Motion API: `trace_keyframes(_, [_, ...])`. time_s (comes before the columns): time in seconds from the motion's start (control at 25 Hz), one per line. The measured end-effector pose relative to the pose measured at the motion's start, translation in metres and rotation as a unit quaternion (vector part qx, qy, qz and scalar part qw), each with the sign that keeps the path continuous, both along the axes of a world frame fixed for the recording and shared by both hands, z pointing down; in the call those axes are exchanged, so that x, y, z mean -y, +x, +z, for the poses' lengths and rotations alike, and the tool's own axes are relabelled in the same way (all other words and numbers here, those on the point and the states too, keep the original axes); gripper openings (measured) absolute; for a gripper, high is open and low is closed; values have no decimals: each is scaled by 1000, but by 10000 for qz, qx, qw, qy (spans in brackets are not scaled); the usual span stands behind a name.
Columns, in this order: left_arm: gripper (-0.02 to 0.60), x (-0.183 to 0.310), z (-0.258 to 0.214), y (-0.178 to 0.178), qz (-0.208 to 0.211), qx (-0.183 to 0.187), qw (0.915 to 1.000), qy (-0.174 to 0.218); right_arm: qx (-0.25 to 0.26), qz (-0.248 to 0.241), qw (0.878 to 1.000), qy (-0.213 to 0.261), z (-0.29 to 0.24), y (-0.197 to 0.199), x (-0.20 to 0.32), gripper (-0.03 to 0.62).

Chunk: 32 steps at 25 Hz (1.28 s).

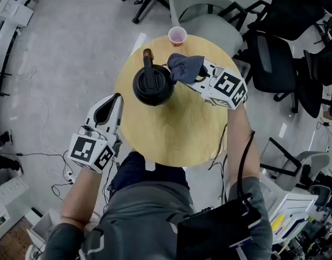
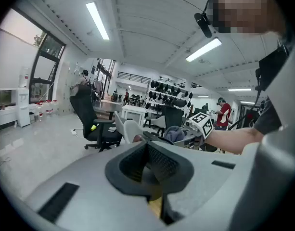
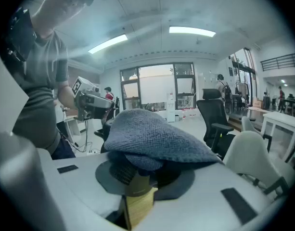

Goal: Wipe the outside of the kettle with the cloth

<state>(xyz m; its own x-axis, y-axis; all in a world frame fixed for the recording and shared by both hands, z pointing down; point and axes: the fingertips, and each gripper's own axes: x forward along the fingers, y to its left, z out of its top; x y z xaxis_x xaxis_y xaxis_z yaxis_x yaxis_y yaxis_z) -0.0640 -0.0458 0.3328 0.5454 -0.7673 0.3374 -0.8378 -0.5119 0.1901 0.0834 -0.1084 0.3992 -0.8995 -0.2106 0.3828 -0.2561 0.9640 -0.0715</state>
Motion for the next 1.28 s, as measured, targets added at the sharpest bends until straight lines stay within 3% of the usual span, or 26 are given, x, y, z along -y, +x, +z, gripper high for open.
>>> trace_keyframes(0.24, [9, 2, -10, -8, -112, 24, 9999, 51, 267, 37, 9996, 102, -27, -22, 20, 95])
trace_keyframes(0.68, [9, 3, 18, -11, -208, 32, 9997, -105, 1090, 358, 9927, -371, 12, -13, 36, 89])
trace_keyframes(1.08, [9, -2, 54, -10, -292, 85, 9990, -326, 491, 687, 9957, -385, 95, -11, 46, 87])
trace_keyframes(1.28, [9, -3, 60, -7, -284, 99, 9988, -375, -175, 558, 9981, -208, 122, -12, 43, 87])
